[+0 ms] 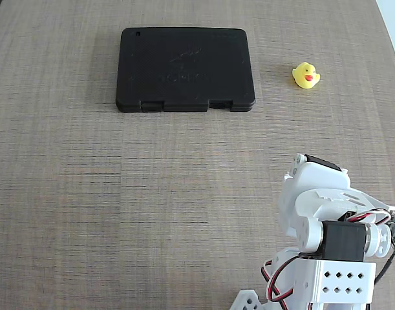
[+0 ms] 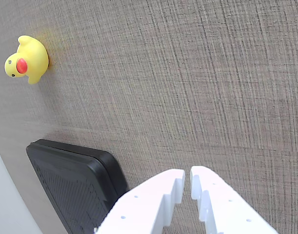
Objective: Grasp a duck and put it on the black surface.
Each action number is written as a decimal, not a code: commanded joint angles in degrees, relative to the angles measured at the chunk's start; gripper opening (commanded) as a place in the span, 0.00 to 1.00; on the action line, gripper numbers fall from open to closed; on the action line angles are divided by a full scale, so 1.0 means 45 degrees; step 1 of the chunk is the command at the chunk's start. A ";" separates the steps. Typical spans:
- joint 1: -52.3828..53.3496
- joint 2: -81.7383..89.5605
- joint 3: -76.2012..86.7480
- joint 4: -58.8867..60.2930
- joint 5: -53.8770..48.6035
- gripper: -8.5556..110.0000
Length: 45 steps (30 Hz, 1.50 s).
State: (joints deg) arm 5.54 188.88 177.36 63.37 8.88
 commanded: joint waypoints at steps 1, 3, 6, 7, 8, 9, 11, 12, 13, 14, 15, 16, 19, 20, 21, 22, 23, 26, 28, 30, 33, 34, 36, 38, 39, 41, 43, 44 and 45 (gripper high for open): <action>0.0020 0.0820 -0.0059 -0.0195 -0.0059 0.07; 0.0020 0.0820 -0.0059 -0.0195 -0.0059 0.07; 0.0020 0.0820 -0.0059 -0.0195 -0.0059 0.07; 0.0020 0.0820 -0.0059 -0.0195 -0.0059 0.07; 0.0020 0.0820 -0.0059 -0.0195 -0.0059 0.07; 0.0020 0.0820 -0.0059 -0.0195 -0.0059 0.07; 0.0020 0.0820 -0.0059 -0.0195 -0.0059 0.07; 0.0020 0.0820 -0.0059 -0.0195 -0.0059 0.07; 0.0020 0.0820 -0.0059 -0.0195 -0.0059 0.07; 0.0020 0.0820 -0.0059 -0.0195 -0.0059 0.07; 0.0020 0.0820 -0.0059 -0.0195 -0.0059 0.07; 0.0020 0.0820 -0.0059 -0.0195 -0.0059 0.07; -0.0039 0.0840 -0.0039 -0.0215 0.0039 0.07; -0.0039 0.0840 -0.0039 -0.0215 0.0039 0.07; -0.0039 0.0840 -0.0039 -0.0215 0.0039 0.07; -0.0039 0.0840 -0.0039 -0.0215 0.0039 0.07; -0.0039 0.0840 -0.0039 -0.0215 0.0039 0.07; -0.0039 0.0840 -0.0039 -0.0215 0.0039 0.07; -0.0039 0.0840 -0.0020 -0.0234 0.0039 0.07; -0.0039 0.0840 -0.0020 -0.0215 -0.0039 0.07; -0.0078 0.0840 -0.0020 -0.0215 -0.0098 0.07; -0.0078 0.0840 -0.0020 -0.0215 -0.0098 0.07; -0.0078 0.0566 -0.0117 -0.0215 -0.0117 0.08; -0.0137 0.0078 -0.0234 -0.0234 -0.0137 0.10; -0.0254 -0.0313 -0.0371 -0.0254 -0.0137 0.11; -0.0527 -0.1348 -0.0977 -0.0312 -0.0137 0.15; -0.0762 -0.2598 -0.1797 -0.0469 -0.0137 0.20; -0.0820 -0.3301 -0.2266 -0.0586 -0.0117 0.23; -0.0840 -0.4023 -0.2773 -0.0723 -0.0117 0.25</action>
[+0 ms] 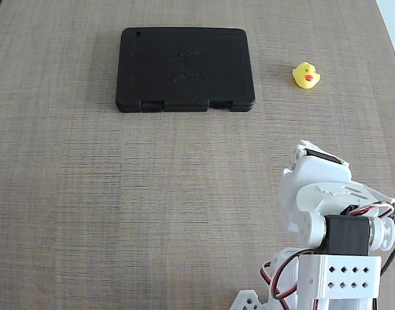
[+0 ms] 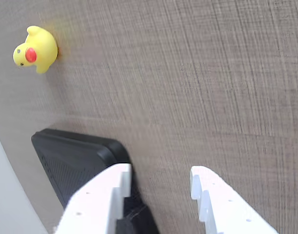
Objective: Grasp a duck and put it on the black surface.
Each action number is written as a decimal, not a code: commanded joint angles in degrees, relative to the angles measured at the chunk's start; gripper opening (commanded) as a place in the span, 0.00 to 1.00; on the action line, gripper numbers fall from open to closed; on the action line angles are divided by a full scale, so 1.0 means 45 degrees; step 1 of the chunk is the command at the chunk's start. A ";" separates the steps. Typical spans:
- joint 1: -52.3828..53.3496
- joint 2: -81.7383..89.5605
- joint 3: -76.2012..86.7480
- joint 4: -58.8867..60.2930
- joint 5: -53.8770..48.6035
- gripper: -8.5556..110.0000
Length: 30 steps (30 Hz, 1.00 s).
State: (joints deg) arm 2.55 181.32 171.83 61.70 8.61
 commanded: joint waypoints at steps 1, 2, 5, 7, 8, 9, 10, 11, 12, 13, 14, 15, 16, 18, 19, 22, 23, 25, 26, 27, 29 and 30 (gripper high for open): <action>-0.0176 -0.3125 -0.2090 -0.0547 -0.0059 0.27; -0.0156 -0.3945 -0.2656 -0.0820 -0.0059 0.30; -0.0078 -0.6699 -0.4414 -0.1816 0.0078 0.34; -0.0195 -0.8730 -0.5527 -0.2559 0.0078 0.37; -0.0195 -0.9844 -0.6074 -0.2910 0.0098 0.38; -0.0195 -1.0957 -0.6602 -0.3262 0.0098 0.39; -0.0195 -1.2090 -0.7168 -0.3613 0.0098 0.39; -0.0195 -1.3203 -0.7715 -0.3945 0.0098 0.39; -0.0117 -1.4219 -0.8262 -0.4258 0.0098 0.39; -0.0078 -1.5117 -0.8809 -0.4551 0.0098 0.39; -0.0078 -1.5996 -0.9375 -0.4688 0.0098 0.39; -0.0078 -1.6836 -0.9980 -0.4785 0.0039 0.39; -0.0059 -1.7598 -1.0547 -0.4824 -0.0020 0.39; -0.0039 -1.8926 -1.1719 -0.4824 -0.0039 0.39; -0.0039 -1.9473 -1.2246 -0.4824 -0.0039 0.39; -0.0039 -2.0625 -1.3457 -0.4805 -0.0039 0.39; -0.0039 -2.0996 -1.3906 -0.4766 -0.0039 0.39; -0.0039 -2.1465 -1.4629 -0.4375 -0.0039 0.39; -0.0039 -2.1680 -1.5078 -0.4043 -0.0039 0.39; -0.0039 -2.1895 -1.5586 -0.3594 -0.0039 0.39; 0.0000 -2.2500 -1.6758 -0.2520 -0.0039 0.39; 0.0000 -2.2852 -1.7461 -0.1953 -0.0039 0.39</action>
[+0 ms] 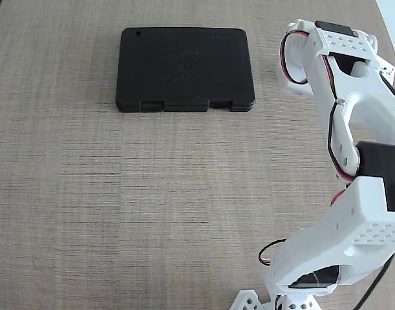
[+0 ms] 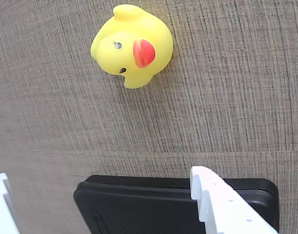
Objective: Grasp a duck and put it on the black surface.
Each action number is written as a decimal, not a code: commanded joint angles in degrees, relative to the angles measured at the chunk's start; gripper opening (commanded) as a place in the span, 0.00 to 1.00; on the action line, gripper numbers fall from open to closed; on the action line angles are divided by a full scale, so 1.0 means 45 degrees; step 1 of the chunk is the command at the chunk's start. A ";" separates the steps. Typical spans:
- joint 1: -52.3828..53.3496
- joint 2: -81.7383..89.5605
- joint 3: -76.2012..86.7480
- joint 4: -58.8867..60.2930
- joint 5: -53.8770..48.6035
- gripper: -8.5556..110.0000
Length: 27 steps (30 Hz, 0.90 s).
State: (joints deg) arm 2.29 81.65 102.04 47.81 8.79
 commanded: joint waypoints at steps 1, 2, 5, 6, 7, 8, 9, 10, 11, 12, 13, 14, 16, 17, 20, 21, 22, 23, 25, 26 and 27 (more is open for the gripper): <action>0.0078 -0.1094 -0.2656 0.1699 -0.0098 0.39; 0.0137 -0.1523 -0.3379 0.2285 -0.0098 0.39; 0.0488 -0.2812 -0.5430 0.3809 -0.0098 0.39; 0.0605 -0.3223 -0.6055 0.4258 -0.0098 0.39; 0.0762 -0.3613 -0.6582 0.4609 -0.0098 0.39; 0.0918 -0.4004 -0.7090 0.4941 -0.0098 0.39; 0.1035 -0.4375 -0.7559 0.5234 -0.0098 0.39; 0.1172 -0.4727 -0.7988 0.5488 -0.0098 0.39; 0.1270 -0.5078 -0.8340 0.5684 -0.0098 0.39; 0.1367 -0.5371 -0.8594 0.5801 -0.0098 0.39; 0.1465 -0.5625 -0.8770 0.5898 -0.0098 0.39; 0.1504 -0.5840 -0.8887 0.5977 -0.0098 0.39; 0.1543 -0.6289 -0.9082 0.5977 -0.0098 0.39; 0.1543 -0.6465 -0.9082 0.5918 -0.0098 0.39; 0.1543 -0.6680 -0.9180 0.5957 -0.0098 0.39; 0.1523 -0.6699 -0.9180 0.5918 -0.0078 0.39; 0.1504 -0.6699 -0.9199 0.5898 -0.0078 0.39; 0.1484 -0.6699 -0.9199 0.5879 -0.0078 0.39; 0.1523 -0.6719 -0.9199 0.5840 -0.0078 0.39; 0.1523 -0.6719 -0.9199 0.5820 -0.0078 0.38; 0.1523 -0.6719 -0.9199 0.5820 -0.0078 0.37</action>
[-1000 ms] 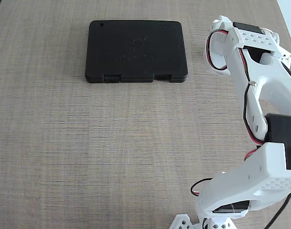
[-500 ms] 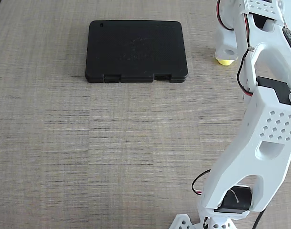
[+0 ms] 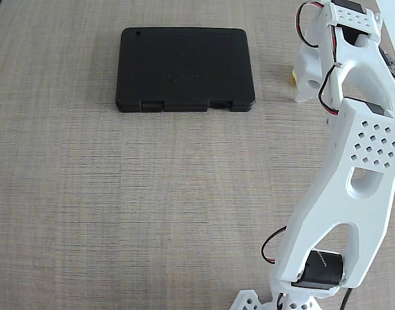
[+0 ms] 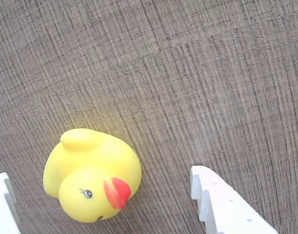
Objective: Grasp a duck and put it on the black surface.
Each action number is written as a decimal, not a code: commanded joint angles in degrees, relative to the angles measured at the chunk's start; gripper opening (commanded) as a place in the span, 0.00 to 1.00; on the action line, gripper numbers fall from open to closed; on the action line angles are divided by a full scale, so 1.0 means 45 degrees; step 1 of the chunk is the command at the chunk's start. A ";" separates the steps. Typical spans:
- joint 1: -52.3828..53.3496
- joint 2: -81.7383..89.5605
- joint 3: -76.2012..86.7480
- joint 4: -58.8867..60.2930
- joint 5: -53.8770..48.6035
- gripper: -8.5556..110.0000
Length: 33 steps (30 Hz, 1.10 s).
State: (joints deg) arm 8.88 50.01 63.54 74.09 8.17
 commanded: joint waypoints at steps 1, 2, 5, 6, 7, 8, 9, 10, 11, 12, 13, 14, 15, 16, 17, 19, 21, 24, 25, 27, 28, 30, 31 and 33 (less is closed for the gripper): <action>0.0059 0.0312 -0.0645 -0.0020 0.0078 0.36; 0.0059 0.0312 -0.0645 -0.0020 0.0098 0.35; 0.0059 0.0312 -0.0645 -0.0020 0.0137 0.30; 0.0059 0.0312 -0.0645 -0.0020 0.0156 0.28; 0.0059 0.0312 -0.0645 -0.0039 0.0176 0.26; 0.0078 0.0312 -0.0645 -0.0039 0.0176 0.24; 0.0078 0.0312 -0.0645 -0.0039 0.0176 0.22; 0.0078 0.0312 -0.0645 -0.0039 0.0176 0.21; 0.0078 0.0312 -0.0645 -0.0039 0.0195 0.19; 0.0078 0.0293 -0.0645 -0.0039 0.0195 0.18; 0.0078 0.0293 -0.0645 -0.0039 0.0195 0.17; 0.0078 0.0293 -0.0645 -0.0039 0.0195 0.17; 0.0078 0.0293 -0.0645 -0.0039 0.0176 0.16; 0.0078 0.0293 -0.0645 -0.0039 0.0156 0.15; 0.0078 0.0293 -0.0645 -0.0039 0.0156 0.15; 0.0078 0.0293 -0.0645 -0.0039 0.0156 0.15; 0.0078 0.0312 -0.0645 -0.0039 0.0195 0.15; 0.0078 0.0430 -0.0645 0.0176 0.0215 0.15; 0.0078 0.0605 -0.0645 0.0195 0.0215 0.15; 0.0098 0.1191 -0.0645 0.0234 0.0215 0.15; 0.0098 0.1563 -0.0645 0.0391 0.0156 0.15; 0.0000 0.2461 -0.0723 0.0918 0.0117 0.15; -0.0078 0.2949 -0.0898 0.1289 0.0098 0.15; -0.0137 0.3789 -0.1387 0.2168 0.0078 0.15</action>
State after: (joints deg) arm 8.88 50.10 61.61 79.98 8.61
